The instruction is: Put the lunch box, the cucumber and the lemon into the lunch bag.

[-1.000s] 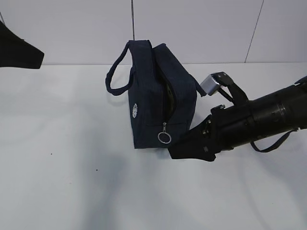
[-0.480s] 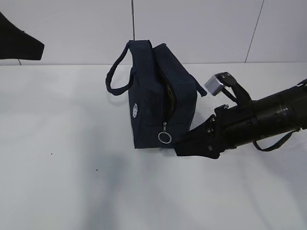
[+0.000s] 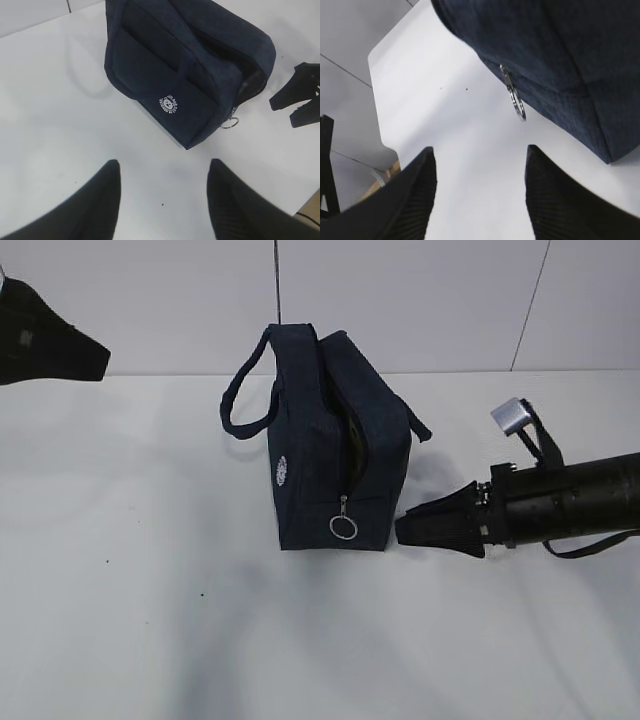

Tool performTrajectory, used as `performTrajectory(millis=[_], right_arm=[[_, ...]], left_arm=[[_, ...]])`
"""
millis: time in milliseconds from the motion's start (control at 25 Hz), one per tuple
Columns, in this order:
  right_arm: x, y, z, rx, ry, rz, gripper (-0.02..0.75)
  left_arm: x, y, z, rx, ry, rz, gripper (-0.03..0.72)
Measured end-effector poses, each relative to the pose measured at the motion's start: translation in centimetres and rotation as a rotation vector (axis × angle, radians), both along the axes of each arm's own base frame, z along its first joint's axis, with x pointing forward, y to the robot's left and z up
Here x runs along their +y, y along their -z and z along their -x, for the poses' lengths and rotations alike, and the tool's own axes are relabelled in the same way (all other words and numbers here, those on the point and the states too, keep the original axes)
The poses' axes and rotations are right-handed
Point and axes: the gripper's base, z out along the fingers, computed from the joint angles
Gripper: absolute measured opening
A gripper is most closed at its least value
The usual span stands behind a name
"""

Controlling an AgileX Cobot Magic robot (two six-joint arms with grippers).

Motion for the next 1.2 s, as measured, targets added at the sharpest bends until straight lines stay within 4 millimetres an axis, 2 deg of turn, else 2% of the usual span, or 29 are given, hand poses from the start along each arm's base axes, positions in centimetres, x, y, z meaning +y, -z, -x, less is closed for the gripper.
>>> performTrajectory(millis=[240,520,720,920,1200], right_arm=[[0.1,1.3,-0.2,-0.122,-0.051,0.033,0.432],[0.2,1.1,-0.5,-0.306,-0.085,0.060,0.509],[0.9,1.1,-0.5,-0.354,-0.097,0.061,0.516],[3.0,1.1,-0.1,-0.404,-0.168,0.071,0.517],[3.4,2.1,-0.6,-0.408,-0.132,0.085,0.517]], left_arm=[[-0.2,0.8,-0.7,0.015,-0.001,-0.017,0.384],[-0.3,1.5,-1.3,0.035,-0.001,-0.032,0.354],[-0.2,1.4,-1.5,0.009,-0.011,-0.043,0.341],[-0.1,1.4,-1.5,0.003,-0.013,-0.048,0.340],[-0.1,1.4,-1.5,0.002,-0.012,-0.049,0.340]])
